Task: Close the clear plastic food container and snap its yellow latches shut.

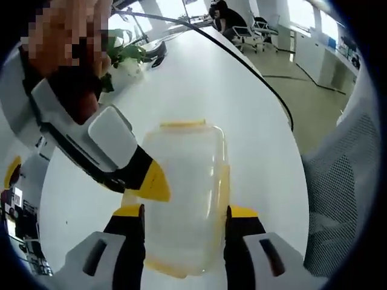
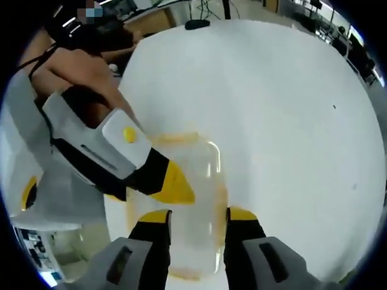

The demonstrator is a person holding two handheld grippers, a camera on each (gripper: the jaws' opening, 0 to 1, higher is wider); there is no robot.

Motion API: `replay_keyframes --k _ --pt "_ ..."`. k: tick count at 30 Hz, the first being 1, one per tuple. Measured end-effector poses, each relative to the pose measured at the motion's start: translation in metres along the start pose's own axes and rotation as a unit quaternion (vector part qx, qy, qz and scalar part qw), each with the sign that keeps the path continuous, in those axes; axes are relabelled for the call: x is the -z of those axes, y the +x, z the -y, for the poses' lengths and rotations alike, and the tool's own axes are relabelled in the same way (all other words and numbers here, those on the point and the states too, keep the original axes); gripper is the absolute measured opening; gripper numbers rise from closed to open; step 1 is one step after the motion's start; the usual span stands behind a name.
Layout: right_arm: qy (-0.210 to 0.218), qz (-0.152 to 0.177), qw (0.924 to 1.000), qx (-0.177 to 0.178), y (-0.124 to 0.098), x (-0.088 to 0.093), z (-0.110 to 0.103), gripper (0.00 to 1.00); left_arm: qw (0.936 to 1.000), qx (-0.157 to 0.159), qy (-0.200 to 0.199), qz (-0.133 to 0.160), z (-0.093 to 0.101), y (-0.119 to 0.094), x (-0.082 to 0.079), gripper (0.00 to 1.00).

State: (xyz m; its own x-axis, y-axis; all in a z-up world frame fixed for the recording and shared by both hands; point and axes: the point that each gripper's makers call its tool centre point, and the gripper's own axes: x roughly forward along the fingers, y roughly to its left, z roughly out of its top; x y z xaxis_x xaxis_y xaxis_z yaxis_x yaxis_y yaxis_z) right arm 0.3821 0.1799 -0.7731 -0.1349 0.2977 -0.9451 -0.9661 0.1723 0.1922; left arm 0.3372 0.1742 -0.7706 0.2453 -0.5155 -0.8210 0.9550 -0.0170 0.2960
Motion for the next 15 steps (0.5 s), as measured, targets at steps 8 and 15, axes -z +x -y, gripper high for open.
replay_keyframes --k 8,15 --pt "-0.012 -0.012 0.9999 0.002 -0.0007 -0.0027 -0.0008 0.34 1.0000 -0.003 0.005 0.000 -0.0004 0.0000 0.0006 0.52" --pt "-0.025 -0.006 0.9995 0.019 -0.0041 -0.0044 -0.0019 0.34 0.9999 -0.006 0.013 0.002 -0.0008 -0.0009 0.0013 0.54"
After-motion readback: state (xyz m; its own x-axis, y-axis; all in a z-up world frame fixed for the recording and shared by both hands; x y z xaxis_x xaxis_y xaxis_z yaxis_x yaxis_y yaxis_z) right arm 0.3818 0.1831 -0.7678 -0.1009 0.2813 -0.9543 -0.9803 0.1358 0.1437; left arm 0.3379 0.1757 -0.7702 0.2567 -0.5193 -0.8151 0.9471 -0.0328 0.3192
